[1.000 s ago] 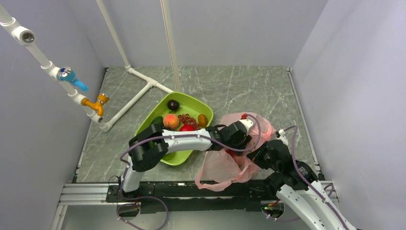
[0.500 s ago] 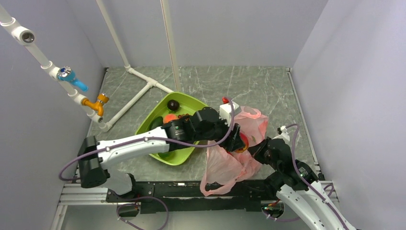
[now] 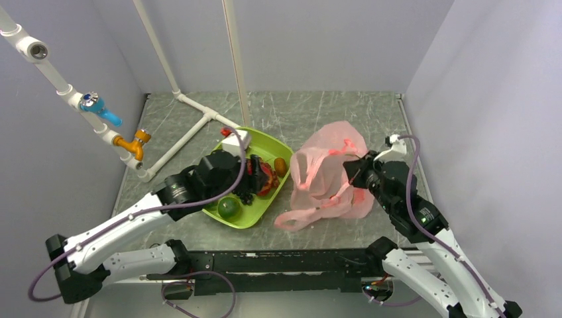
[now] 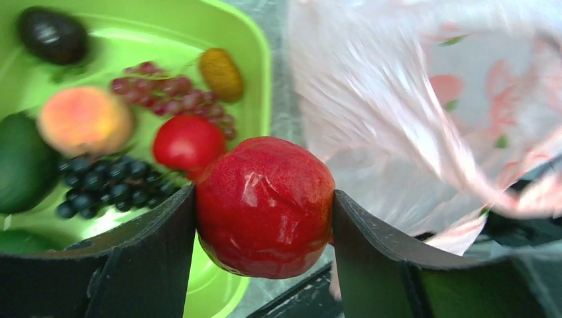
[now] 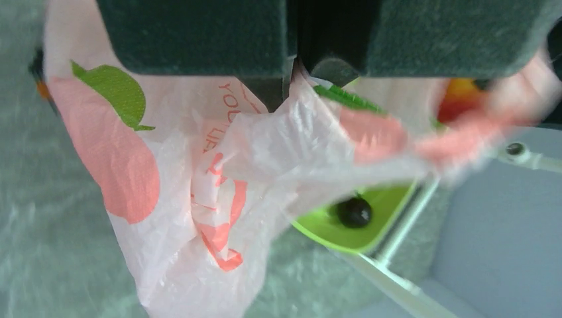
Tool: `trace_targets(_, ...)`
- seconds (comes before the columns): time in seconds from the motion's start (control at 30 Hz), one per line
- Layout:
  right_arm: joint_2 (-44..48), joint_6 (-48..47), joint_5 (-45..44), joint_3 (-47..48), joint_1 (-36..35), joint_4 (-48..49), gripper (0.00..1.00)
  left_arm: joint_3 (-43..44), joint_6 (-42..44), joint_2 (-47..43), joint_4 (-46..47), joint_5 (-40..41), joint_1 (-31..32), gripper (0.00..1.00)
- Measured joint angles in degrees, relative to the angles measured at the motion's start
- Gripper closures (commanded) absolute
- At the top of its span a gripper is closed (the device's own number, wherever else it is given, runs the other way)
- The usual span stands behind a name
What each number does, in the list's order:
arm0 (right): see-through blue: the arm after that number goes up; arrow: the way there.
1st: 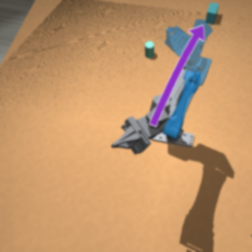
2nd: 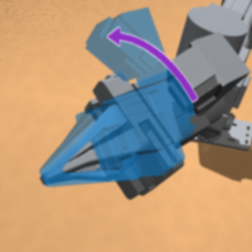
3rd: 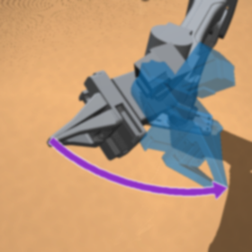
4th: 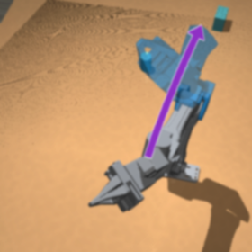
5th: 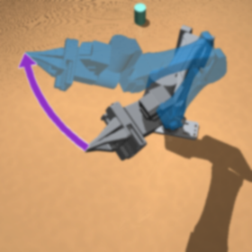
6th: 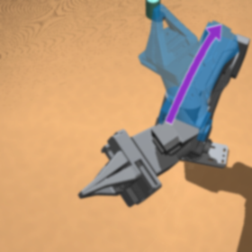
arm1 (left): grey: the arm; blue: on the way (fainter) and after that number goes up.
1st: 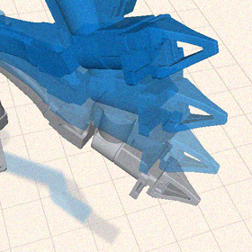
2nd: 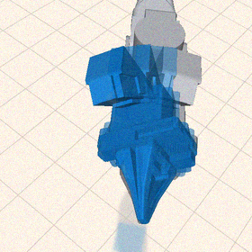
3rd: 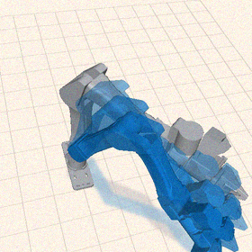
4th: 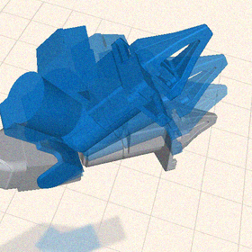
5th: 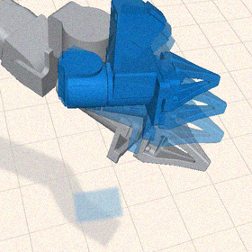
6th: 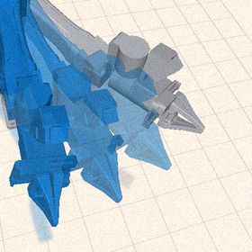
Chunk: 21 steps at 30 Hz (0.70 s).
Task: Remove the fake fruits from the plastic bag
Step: Place the fake fruit in the bin.
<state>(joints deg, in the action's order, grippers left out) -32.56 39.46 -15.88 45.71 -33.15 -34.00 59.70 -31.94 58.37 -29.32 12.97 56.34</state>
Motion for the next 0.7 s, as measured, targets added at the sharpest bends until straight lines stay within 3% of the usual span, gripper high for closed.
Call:
trace_targets(0.23, -0.42, -13.66, 8.2, 3.19, 0.0, 10.1, 1.0, -6.86, -3.28, -5.22, -2.38, 4.31, -7.32, 0.69)
trace_targets(0.47, 6.36, -13.35, 15.8, -5.73, 0.0, 12.26, 1.0, -8.35, -2.84, 0.85, -0.7, 3.8, -14.53, 0.67)
trace_targets(0.6, 8.07, -11.32, 18.34, -11.06, 0.0, 9.25, 1.0, -8.24, -1.66, 9.51, 1.46, 1.62, -18.45, 0.52)
trace_targets(0.7, 9.01, -10.21, 18.4, -11.87, 0.0, 6.14, 1.0, -8.02, -0.85, 15.78, 1.42, 0.79, -20.2, 0.28)
